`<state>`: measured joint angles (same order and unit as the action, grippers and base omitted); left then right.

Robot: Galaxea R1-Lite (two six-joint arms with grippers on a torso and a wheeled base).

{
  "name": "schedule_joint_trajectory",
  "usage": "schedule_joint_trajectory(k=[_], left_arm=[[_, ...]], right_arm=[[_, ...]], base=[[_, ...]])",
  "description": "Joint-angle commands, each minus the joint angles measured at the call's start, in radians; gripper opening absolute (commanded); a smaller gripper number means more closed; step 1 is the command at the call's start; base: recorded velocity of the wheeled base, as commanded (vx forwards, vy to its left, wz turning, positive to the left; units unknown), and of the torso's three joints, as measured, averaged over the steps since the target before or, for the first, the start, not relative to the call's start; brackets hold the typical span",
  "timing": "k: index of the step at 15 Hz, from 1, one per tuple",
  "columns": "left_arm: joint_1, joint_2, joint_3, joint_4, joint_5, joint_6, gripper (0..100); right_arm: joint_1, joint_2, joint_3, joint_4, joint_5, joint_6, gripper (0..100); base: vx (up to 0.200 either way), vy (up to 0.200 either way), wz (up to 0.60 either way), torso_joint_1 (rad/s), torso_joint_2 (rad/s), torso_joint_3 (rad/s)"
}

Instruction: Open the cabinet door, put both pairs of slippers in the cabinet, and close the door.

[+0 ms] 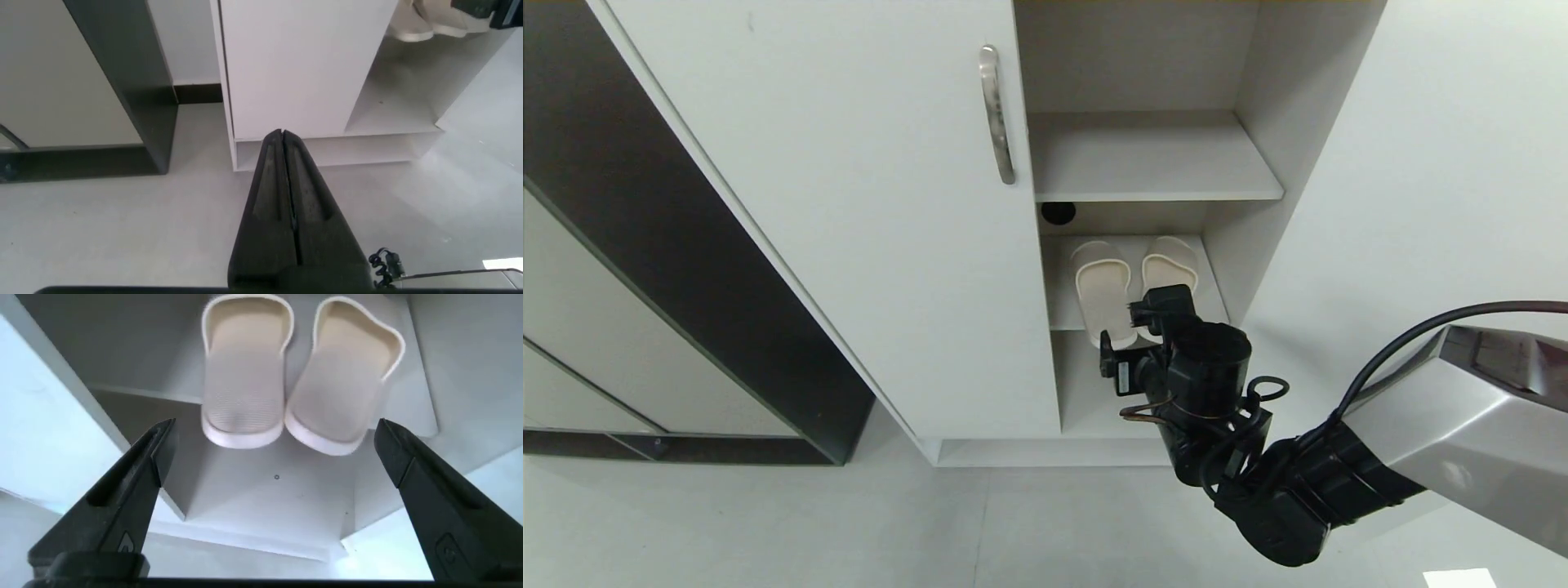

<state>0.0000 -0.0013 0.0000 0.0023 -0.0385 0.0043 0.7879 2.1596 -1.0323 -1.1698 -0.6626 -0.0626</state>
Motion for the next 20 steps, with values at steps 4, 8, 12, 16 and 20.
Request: schedule_joint_trajectory(k=[4,8,12,16,20], left_arm=[[0.000,0.001,0.000,-0.001,0.000,-0.001,0],[0.000,0.001,0.000,-0.001,-0.001,0.000,0],[0.000,0.001,0.000,-0.001,-0.001,0.000,0],[0.000,0.001,0.000,-0.001,-0.001,0.000,0],[0.000,0.001,0.000,-0.001,-0.001,0.000,0]], right_arm=[[0.001,-0.015,0.005,-0.002,0.000,-0.006,100],[0.001,-0.015,0.003,-0.002,0.000,-0.006,100],[0.004,-0.015,0.005,-0.002,0.000,-0.006,100],[0.005,-0.012,0.005,-0.002,0.000,-0.006,100],[0.005,-0.010,0.005,-0.002,0.000,-0.006,100]], base=[[0.000,0.000,0.00,0.000,0.00,0.000],[0.000,0.000,0.00,0.000,0.00,0.000],[0.000,0.000,0.00,0.002,0.00,0.130],[0.000,0.000,0.00,0.005,0.00,0.198],[0.000,0.000,0.00,0.002,0.00,0.204]])
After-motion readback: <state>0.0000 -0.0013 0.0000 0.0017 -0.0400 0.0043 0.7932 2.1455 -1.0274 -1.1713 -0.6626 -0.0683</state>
